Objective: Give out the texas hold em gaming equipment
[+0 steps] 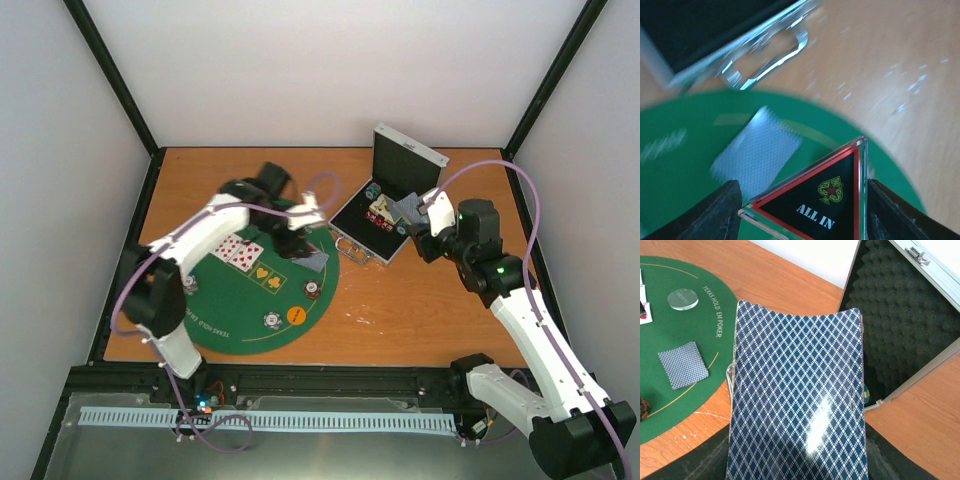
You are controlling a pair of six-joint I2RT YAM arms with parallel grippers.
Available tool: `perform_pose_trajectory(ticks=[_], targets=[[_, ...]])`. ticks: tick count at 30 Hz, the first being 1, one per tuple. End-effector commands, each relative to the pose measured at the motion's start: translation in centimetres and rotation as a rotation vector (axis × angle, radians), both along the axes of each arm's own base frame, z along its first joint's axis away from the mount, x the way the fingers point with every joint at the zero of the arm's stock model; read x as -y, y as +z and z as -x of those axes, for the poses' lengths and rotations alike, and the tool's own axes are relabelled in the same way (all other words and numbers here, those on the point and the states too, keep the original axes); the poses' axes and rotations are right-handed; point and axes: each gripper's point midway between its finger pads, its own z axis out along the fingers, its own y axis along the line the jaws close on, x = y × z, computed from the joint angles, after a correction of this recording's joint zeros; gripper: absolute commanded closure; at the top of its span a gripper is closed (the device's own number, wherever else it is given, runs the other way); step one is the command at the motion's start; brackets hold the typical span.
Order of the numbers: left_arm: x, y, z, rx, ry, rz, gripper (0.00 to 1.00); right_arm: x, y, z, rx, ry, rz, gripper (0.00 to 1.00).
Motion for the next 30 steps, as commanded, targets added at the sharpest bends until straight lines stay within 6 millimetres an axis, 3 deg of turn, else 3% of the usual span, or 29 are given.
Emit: perform_pose_trajectory(ticks=[1,6,10,12,15,19,30], targets=[[-8.6,1.1,-0.6,-0.037,0.283,-0.025,0.56,-0.4,0.7,0.0,0.02,0.017,-0.04,0.47],[-18.3,-0.5,0.1,-0.031,0.541,-0.082,0.56,-0.8,0.9,0.0,0.019,0.032,-0.055,0.47],[-27.2,-4.1,1.0,-0.087,0.786,-0.158,0.56,-1.3,0.8,0.3,0.008,0.057,-0.077,0.47],[-29.8,-6.0,1.9,-0.094,0.852,-0.2,0.57,-1.4,0.9,0.5,0.013,0.065,-0.084,0.47],[-30.6,-8.5,3.5,-0.112,0.873,-0.229,0.57,-1.5,1.0,0.8,0.02,0.071,-0.09,0.47],[-29.7,-9.7,4.4,-0.133,0.876,-0.187,0.57,-1.9,1.0,1.2,0.019,0.096,-0.099,0.46],[-29.2,-7.6,3.2,-0.055,0.85,-0.135,0.58,-2.3,0.5,1.2,0.004,0.111,-0.096,0.46]])
